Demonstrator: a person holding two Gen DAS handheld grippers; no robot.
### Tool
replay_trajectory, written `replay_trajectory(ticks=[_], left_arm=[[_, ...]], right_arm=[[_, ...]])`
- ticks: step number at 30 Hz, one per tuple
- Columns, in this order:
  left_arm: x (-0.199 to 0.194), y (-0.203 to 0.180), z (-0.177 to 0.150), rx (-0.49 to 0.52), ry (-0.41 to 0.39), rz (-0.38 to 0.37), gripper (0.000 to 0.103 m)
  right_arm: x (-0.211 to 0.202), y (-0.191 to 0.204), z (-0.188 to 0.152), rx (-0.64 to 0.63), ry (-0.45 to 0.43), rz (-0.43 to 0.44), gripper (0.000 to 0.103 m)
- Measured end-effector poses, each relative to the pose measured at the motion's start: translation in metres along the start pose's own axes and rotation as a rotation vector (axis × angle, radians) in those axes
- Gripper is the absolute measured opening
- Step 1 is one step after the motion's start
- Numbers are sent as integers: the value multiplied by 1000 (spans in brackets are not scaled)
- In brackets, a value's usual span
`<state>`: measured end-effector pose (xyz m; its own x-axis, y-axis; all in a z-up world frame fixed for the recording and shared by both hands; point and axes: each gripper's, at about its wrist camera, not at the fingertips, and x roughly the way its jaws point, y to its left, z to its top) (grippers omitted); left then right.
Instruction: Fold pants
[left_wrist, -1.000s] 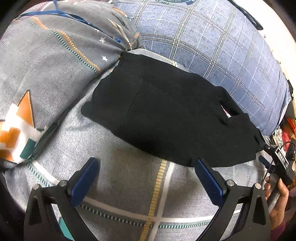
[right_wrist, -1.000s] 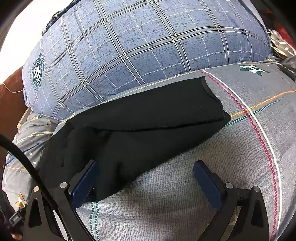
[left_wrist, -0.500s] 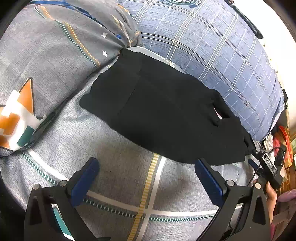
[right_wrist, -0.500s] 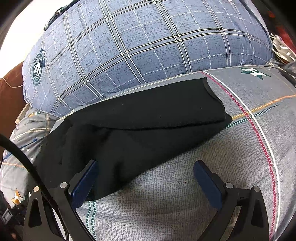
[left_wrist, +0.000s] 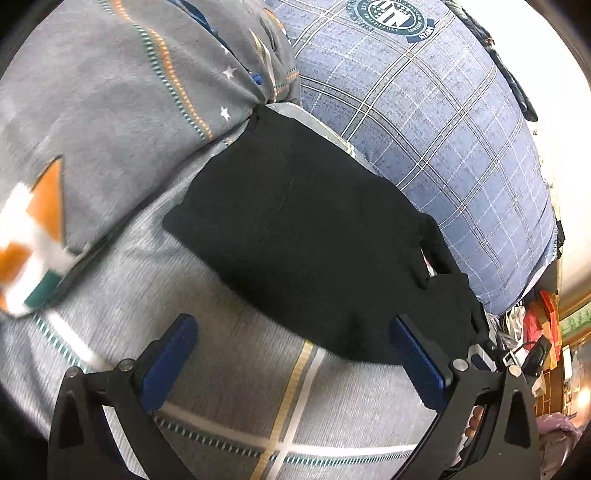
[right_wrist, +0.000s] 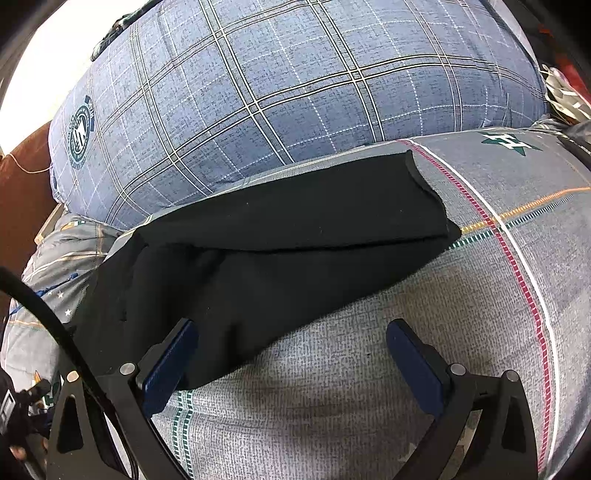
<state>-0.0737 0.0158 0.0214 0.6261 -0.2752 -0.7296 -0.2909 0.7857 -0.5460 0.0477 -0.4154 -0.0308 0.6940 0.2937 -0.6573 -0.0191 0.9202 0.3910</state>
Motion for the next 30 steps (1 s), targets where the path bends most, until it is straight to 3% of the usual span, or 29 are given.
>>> replay_trajectory(ticks=[11,12,13,14,15,16,18,19,21,25,27,30], left_arm=[[31,-25,21,97,11,11,103],[31,-24,22,96,-5,-4,100],[29,-24,21,96,-15,-13,96],[29,-23,22,102,-26,-11,79],[29,-22,23,113,-33,8,53],[30,-21,25,129,-32,33,44],[32,-20,27,143,-23,14,32],[31,-21,27,147,-21,12,23],[24,-26,26,184,-27,17,15],[-1,-28,23,209,-23,-25,13],[-10,-28,20,213,-16,-32,13],[-9,-22,13,224,7,-3,13]], right_arm=[[6,-7,11,67,-61,23,103],[7,-9,14,85,-73,40,97],[9,-10,17,101,-75,60,86],[14,-14,20,128,-59,81,37],[19,-18,21,159,-32,79,7],[20,-22,21,184,-35,84,7],[13,-22,20,189,-47,96,6],[5,-18,20,162,-60,89,6],[-17,-10,20,97,-103,79,6],[-71,-9,7,48,-139,50,6],[-94,-9,-6,6,-128,6,6],[-103,-16,-26,37,-84,17,6]])
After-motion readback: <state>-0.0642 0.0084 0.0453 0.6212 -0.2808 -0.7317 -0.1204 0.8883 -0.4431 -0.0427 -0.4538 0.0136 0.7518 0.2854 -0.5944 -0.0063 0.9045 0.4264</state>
